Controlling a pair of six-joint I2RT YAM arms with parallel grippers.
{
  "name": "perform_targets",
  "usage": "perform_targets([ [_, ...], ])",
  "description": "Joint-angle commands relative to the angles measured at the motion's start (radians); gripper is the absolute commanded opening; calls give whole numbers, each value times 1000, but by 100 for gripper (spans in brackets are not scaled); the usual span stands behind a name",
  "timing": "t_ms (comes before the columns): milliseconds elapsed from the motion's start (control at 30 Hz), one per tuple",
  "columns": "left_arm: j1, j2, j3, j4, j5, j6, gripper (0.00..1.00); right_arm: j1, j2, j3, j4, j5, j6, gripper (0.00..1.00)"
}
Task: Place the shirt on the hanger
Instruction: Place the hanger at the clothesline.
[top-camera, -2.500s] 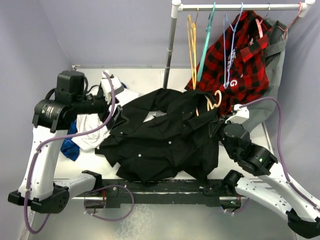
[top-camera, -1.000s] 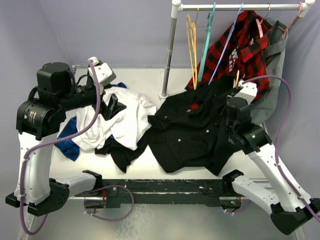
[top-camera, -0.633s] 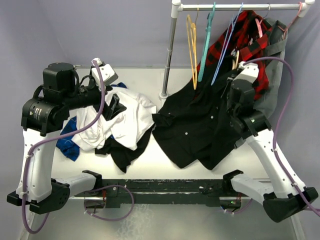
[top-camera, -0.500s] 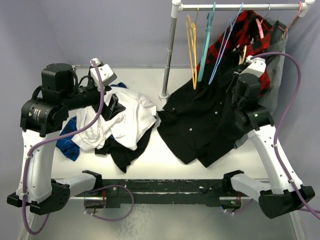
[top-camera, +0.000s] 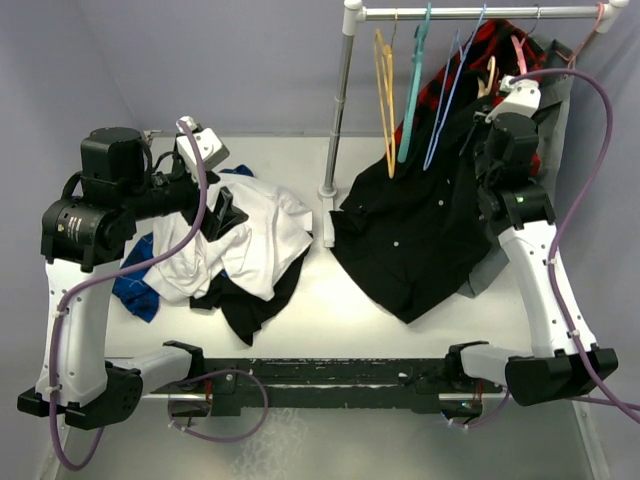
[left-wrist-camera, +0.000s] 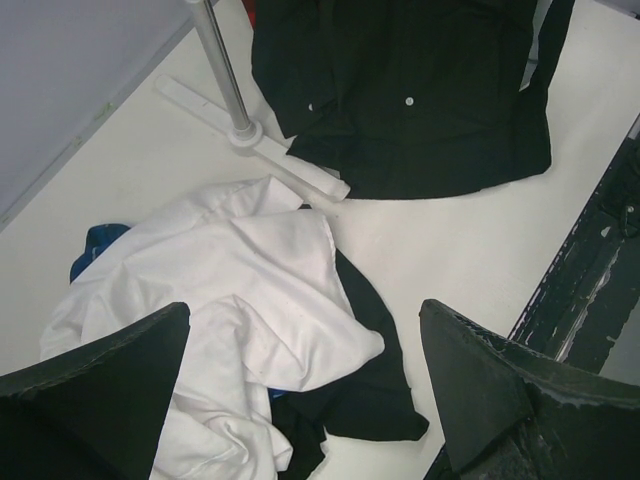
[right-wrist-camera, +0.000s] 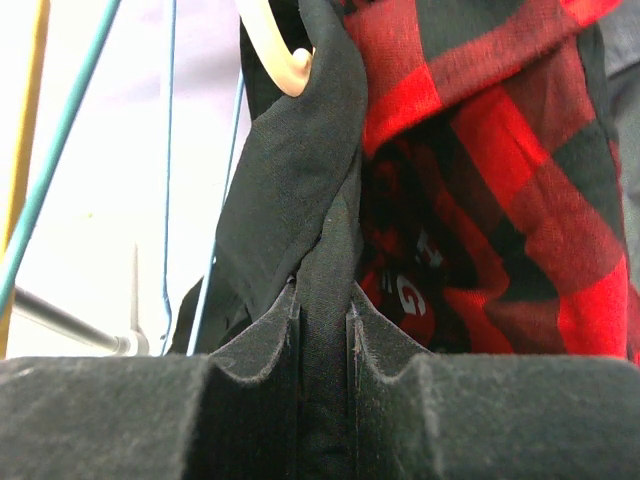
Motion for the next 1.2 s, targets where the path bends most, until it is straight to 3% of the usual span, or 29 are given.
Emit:
perform_targets([
  [0,16,-16,-5,30,29,12,99,-25,20,114,164,-32,-30,0],
  [400,31,-16,-36,48,51,14,100,-42,82,230,231,-15,-84,0],
  [933,66,-2,-52,54,132,16,99,-42,324,555,151,-148,-103,0],
  [1167,70,0,-58,56,135,16,99,-33,363,556,149,-245,-68,0],
])
